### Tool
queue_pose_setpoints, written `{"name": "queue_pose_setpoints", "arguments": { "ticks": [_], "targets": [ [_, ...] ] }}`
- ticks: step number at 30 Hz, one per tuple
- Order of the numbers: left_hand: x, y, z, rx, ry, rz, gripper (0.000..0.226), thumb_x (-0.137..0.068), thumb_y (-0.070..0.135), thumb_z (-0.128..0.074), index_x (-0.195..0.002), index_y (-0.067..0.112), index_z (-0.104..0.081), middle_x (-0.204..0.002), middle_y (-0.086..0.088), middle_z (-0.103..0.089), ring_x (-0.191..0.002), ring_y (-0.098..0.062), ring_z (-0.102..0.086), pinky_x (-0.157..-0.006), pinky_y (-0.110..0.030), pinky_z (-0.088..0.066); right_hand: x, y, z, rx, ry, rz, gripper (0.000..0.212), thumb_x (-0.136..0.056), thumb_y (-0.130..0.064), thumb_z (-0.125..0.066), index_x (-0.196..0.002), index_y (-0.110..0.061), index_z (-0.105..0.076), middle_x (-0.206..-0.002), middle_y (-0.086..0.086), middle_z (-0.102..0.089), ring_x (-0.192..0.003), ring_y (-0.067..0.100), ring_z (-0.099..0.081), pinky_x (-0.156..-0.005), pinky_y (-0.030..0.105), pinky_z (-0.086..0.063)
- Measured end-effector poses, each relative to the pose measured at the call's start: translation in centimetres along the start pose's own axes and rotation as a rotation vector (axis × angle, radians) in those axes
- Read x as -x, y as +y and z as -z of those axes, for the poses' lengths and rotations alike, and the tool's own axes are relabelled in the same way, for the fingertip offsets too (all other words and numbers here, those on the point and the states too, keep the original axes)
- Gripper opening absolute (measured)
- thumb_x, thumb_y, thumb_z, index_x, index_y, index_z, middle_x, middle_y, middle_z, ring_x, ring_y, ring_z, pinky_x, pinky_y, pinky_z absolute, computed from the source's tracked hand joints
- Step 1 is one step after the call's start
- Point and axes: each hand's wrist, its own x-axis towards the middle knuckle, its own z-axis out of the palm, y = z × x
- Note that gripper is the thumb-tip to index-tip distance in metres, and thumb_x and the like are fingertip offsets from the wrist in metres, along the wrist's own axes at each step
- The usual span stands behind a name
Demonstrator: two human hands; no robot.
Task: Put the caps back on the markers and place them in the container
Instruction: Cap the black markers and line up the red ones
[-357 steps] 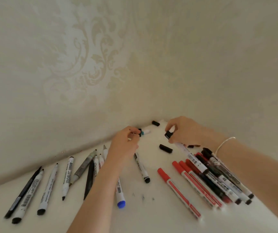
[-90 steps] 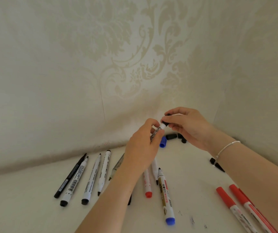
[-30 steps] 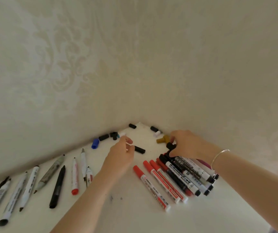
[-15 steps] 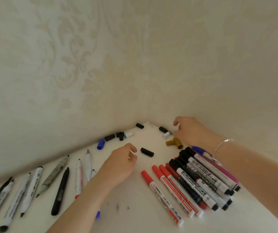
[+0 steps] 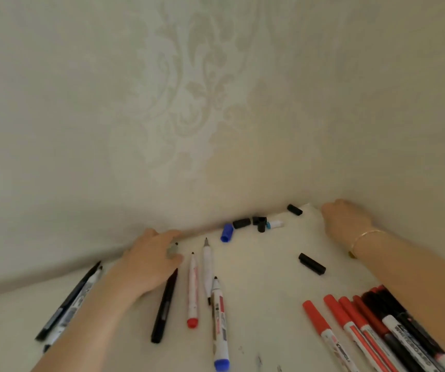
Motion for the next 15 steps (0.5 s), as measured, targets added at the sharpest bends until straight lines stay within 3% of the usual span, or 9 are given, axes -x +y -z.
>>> {"name": "queue_pose_setpoints", "arguments": {
  "ticks": [5,7,9,11,15],
  "targets": [
    [0.4,-1.3,0.0,0.070,-0.037,-0.014,0.054,-0.094,0.038,-0.055,-0.144,0.037,-0.034,-0.129,0.000,-0.042,-0.120,-0.017,-0.046,-0.096,-0.025,-0.038,-0.5,-1.1,0.8,-0.108,0.018,-0.059,0.027,-0.094,-0.010,-0.042,-0.118,-0.009,-0.054,-0.120,0.012,-0.055,-0.107,0.028,-0.058,-0.085,0.032,-0.047],
    [0.6,-1.8,0.0,0.103,-0.055,-0.012,0.057,-0.091,0.037,-0.060,-0.143,0.035,-0.037,-0.135,0.000,-0.044,-0.119,-0.015,-0.047,-0.092,-0.023,-0.038,-0.6,-2.1,1.7,-0.233,0.066,-0.058,0.024,-0.092,-0.010,-0.047,-0.113,-0.004,-0.055,-0.116,0.017,-0.051,-0.100,0.033,-0.058,-0.082,0.035,-0.048],
    [0.8,-2.3,0.0,0.146,-0.055,-0.004,0.057,-0.089,0.034,-0.063,-0.141,0.033,-0.041,-0.124,0.007,-0.049,-0.111,-0.011,-0.050,-0.091,-0.023,-0.041,-0.7,-3.9,3.2,-0.427,0.149,-0.026,0.022,-0.088,-0.010,-0.055,-0.108,0.001,-0.058,-0.112,0.019,-0.046,-0.091,0.035,-0.055,-0.076,0.035,-0.046],
    [0.9,-2.6,0.0,0.181,-0.059,0.012,0.054,-0.089,0.033,-0.064,-0.139,0.031,-0.044,-0.106,0.013,-0.050,-0.101,-0.010,-0.053,-0.087,-0.024,-0.044,-0.2,-6.5,5.1,-0.642,0.195,0.041,0.022,-0.085,-0.007,-0.060,-0.106,-0.002,-0.063,-0.112,0.017,-0.048,-0.085,0.028,-0.051,-0.072,0.030,-0.042],
    [1.0,-3.1,0.0,0.199,-0.065,0.044,0.053,-0.089,0.036,-0.063,-0.138,0.029,-0.044,-0.110,0.004,-0.059,-0.097,-0.016,-0.062,-0.093,-0.033,-0.049,2.4,-11.6,8.6,-1.010,0.115,0.175,0.023,-0.083,-0.008,-0.063,-0.104,-0.010,-0.069,-0.096,0.003,-0.062,-0.084,0.015,-0.054,-0.069,0.022,-0.040]
  ]
}}
